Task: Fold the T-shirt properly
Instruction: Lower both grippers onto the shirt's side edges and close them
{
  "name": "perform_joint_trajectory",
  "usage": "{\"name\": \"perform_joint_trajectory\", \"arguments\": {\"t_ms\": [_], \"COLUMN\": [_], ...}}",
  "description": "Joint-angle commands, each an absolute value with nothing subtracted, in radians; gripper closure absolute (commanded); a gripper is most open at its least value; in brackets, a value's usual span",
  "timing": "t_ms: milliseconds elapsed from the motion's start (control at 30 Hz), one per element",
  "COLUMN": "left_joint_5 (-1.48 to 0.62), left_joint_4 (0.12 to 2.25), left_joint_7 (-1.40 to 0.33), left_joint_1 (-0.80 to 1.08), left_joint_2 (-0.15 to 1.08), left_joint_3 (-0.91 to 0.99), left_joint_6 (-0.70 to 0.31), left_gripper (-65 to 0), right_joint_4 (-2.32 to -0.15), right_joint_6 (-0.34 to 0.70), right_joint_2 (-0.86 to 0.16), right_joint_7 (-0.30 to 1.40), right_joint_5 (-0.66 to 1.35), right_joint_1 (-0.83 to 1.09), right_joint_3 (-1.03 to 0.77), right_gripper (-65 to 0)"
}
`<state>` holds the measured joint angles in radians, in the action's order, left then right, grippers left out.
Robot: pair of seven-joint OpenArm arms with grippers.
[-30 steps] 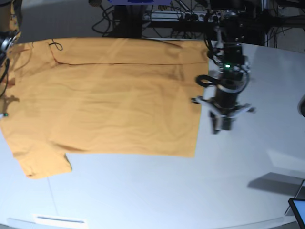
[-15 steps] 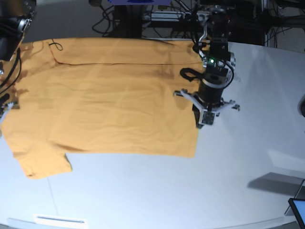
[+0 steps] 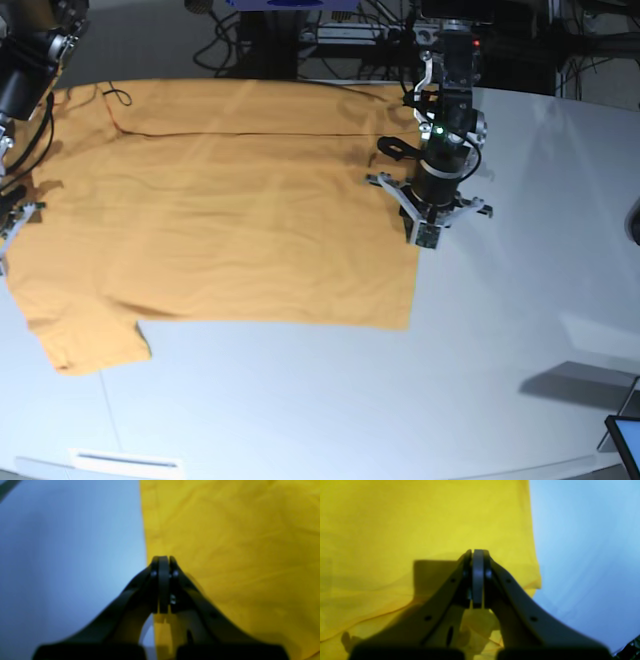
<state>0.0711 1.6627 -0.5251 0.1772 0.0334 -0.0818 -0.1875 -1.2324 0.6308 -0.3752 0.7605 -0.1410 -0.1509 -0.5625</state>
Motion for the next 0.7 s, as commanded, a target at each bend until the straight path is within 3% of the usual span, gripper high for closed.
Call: {"name": "perform_joint_trajectory", "arguments": {"t_ms": [0, 667], "left_joint_5": [0.068, 0.067], "left_joint_4": [1.667, 1.607], "left_joint_7": [-0.496, -0.460], "left_joint_1": [0.162, 0.176], "left_joint_2": [0.036, 0.113], "left_joint_3": [-0.085, -0.074], "left_joint_6": [-0.182, -0.180], "left_gripper": [0.0, 0.0], "right_joint_4": [-1.245, -1.208], "right_joint_6": [0.628, 0.631], "right_joint_2": [-0.390, -0.331], "right_joint_7": [0.750, 0.754], "right_joint_5": [-0.142, -0.142], "right_joint_1": [-0.162, -0.130], "right_joint_3": [-0.565, -0.564], "right_gripper": [0.0, 0.0]}}
